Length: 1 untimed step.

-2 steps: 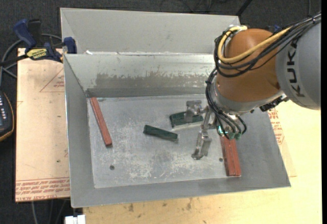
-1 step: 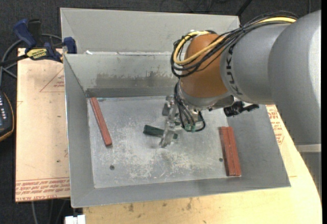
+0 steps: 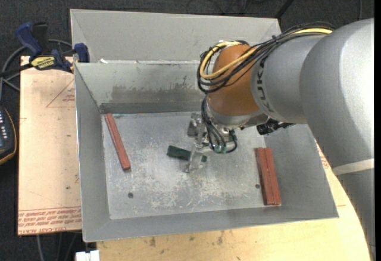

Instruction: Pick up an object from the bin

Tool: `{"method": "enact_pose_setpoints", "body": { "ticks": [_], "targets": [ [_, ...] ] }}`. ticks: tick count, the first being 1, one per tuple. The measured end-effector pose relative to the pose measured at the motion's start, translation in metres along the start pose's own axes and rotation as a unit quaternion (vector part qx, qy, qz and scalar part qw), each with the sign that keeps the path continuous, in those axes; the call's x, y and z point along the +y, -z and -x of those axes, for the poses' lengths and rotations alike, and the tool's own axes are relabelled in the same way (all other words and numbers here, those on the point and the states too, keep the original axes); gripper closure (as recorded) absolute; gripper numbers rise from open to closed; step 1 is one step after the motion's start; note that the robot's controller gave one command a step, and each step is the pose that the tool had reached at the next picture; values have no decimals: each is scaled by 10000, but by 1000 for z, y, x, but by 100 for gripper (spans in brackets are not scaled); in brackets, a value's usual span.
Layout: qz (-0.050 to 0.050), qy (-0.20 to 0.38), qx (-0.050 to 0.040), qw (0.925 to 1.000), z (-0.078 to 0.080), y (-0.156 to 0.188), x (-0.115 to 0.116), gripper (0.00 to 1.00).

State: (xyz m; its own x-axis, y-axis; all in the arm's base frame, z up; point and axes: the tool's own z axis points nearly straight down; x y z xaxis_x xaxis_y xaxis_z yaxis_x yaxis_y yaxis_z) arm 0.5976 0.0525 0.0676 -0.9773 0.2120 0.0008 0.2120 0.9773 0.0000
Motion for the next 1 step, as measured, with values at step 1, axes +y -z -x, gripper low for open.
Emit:
{"method": "enact_pose_setpoints", "body": {
  "ticks": [1],
  "targets": [
    [8,1,-19,10000,1,4,1,100]
  ]
}}
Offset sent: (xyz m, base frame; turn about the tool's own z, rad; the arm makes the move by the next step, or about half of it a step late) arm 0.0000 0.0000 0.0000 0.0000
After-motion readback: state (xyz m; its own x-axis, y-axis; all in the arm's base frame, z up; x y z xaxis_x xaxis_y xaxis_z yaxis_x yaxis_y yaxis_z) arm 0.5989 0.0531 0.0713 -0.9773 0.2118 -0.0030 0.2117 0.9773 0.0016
